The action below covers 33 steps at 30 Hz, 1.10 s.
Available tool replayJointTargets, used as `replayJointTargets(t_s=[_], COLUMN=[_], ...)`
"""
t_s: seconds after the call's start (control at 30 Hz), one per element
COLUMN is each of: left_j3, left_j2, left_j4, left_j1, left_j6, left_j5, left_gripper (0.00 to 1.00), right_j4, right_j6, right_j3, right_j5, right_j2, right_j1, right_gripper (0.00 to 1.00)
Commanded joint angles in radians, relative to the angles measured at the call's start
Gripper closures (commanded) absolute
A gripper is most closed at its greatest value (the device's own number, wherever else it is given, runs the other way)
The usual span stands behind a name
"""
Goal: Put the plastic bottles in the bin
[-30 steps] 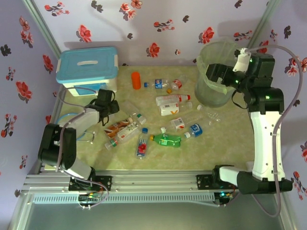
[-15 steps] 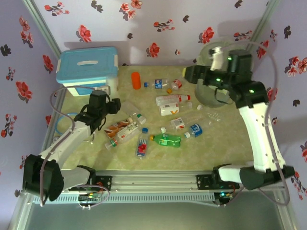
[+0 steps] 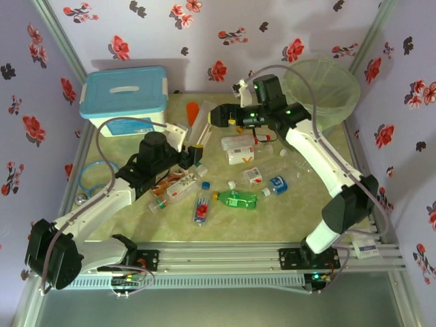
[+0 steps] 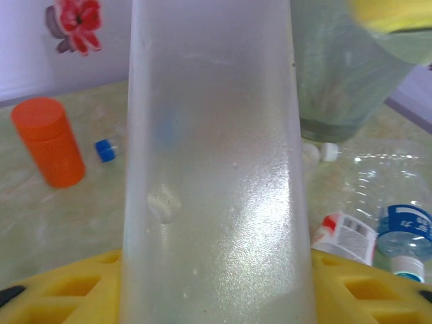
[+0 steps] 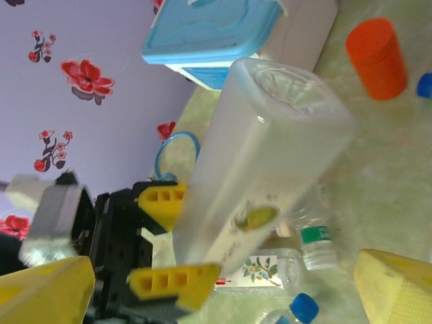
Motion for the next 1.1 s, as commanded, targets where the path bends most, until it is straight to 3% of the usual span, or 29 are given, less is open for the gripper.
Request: replayJointTargets(t_s=[0.0, 0.2, 0.33, 0.6, 0.7, 0.87, 1.07], left_j3=[0.000, -0.008, -0.008, -0.018, -0.018, 0.025, 0.041], left_j2=[0.001, 0.016, 0.030, 0.028, 0.032, 0.034, -0.030], left_j4=[0.103, 0.142, 0.149, 0.164, 0.160, 0.056, -0.090], left_j1=[-0.020, -0.028, -0.030, -0.029, -0.030, -0.030, -0.031], left_j6=[0.043, 0.044, 0.042, 0.037, 0.036, 0.023, 0.008], left_j5=[0.040, 0.041, 0.040, 0.039, 0.039, -0.003, -0.129], left_gripper=[0.62, 0.63, 0.63, 0.63, 0.47, 0.03, 0.00], right_j4=[0.076, 0.215, 0.223, 0.226, 0.200, 0.185, 0.063], right_j6=[0.090, 0.199, 0.211, 0.221, 0.196, 0.132, -0.039], right_j3=[0.006, -0.022, -0.027, -0.027, -0.002, 0.030, 0.184], right_j5=[-0.038, -0.142, -0.158, -0.162, -0.148, -0.086, 0.202], right_j2=[0.038, 0.089, 0.096, 0.103, 0.103, 0.073, 0.019], right_j1=[-0.029, -0.039, -0.040, -0.043, -0.047, -0.065, -0.117], right_gripper=[0.01, 0.05, 0.22, 0.45, 0.47, 0.49, 0.51])
